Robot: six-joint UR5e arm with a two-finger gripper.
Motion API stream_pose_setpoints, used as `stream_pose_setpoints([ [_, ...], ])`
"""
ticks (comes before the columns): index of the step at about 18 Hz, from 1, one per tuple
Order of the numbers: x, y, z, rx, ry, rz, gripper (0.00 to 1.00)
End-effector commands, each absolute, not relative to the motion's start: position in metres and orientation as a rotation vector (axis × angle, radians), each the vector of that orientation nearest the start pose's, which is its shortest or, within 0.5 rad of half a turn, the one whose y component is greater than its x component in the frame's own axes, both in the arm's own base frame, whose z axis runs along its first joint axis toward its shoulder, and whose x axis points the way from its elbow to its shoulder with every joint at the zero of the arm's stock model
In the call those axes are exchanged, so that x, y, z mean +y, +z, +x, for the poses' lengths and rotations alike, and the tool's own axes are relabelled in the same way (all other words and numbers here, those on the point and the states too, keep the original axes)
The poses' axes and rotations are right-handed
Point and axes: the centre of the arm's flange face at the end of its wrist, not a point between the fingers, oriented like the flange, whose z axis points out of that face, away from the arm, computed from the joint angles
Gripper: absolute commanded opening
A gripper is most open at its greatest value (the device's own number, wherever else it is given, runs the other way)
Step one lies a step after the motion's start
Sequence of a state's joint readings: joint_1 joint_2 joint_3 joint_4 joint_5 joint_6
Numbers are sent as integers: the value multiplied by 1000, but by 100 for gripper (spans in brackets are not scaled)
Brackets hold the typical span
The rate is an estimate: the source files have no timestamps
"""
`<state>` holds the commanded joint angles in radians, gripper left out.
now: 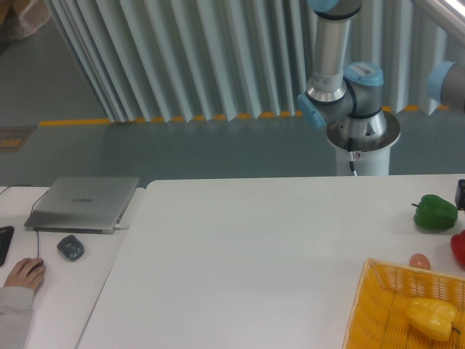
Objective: Place the red peppers in a basket
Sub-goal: 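Lower the gripper toward the red bell pepper beside the green pepper, then close the gripper around the red bell pepper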
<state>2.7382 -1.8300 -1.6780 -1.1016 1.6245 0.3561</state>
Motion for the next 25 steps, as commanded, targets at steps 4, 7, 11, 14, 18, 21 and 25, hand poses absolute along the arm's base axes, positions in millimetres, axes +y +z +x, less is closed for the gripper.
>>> stream_pose_setpoints([
  [4, 357, 337, -483, -1436, 145, -2726, 100],
  [7, 377, 323, -477, -1503, 113, -2702, 100],
  [11, 393, 311, -469, -1549, 104, -2696, 100],
  [14, 392, 311, -469, -1550, 108, -2703, 100],
  [18, 388, 306, -469, -1578, 180, -2734, 100],
  [21, 387, 300, -467, -1590, 170, -2748, 100],
  [25, 395, 284, -461, -1598, 136, -2790, 100],
])
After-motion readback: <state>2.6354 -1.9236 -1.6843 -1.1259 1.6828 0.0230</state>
